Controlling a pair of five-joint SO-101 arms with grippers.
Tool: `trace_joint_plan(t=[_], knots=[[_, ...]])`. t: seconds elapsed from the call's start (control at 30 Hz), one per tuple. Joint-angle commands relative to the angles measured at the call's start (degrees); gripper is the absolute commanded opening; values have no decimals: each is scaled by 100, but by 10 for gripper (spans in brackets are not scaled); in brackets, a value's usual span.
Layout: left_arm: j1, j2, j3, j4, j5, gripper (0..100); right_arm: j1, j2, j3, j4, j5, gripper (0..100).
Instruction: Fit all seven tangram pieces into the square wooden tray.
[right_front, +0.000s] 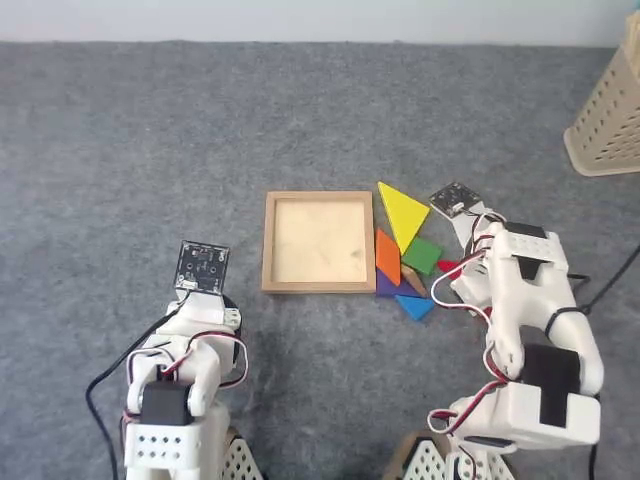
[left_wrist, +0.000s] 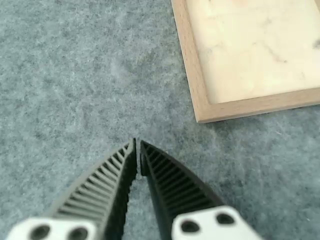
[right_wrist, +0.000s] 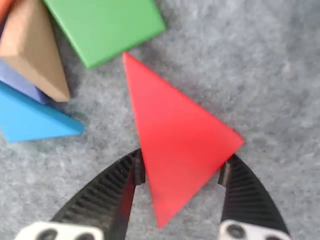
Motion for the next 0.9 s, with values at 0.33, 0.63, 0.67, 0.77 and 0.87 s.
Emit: trace_joint_plan(t=[0.33,0.63,0.67,0.77,0.87], knots=[[-26,-18,-31,26,53,11,-154,-1358,-202,989,-527,198],[-26,-18,-31,26,53,11,-338,-2114,-220,857,-2602,195],[-26,-18,-31,26,53,11,-418,-2044,-220,857,-2998,195],[-26,-18,-31,26,53,11,-576,-1745,-229,901,-4440,197],[-26,-18,-31,26,53,11,-585,-1358,-527,901,-6145,198]])
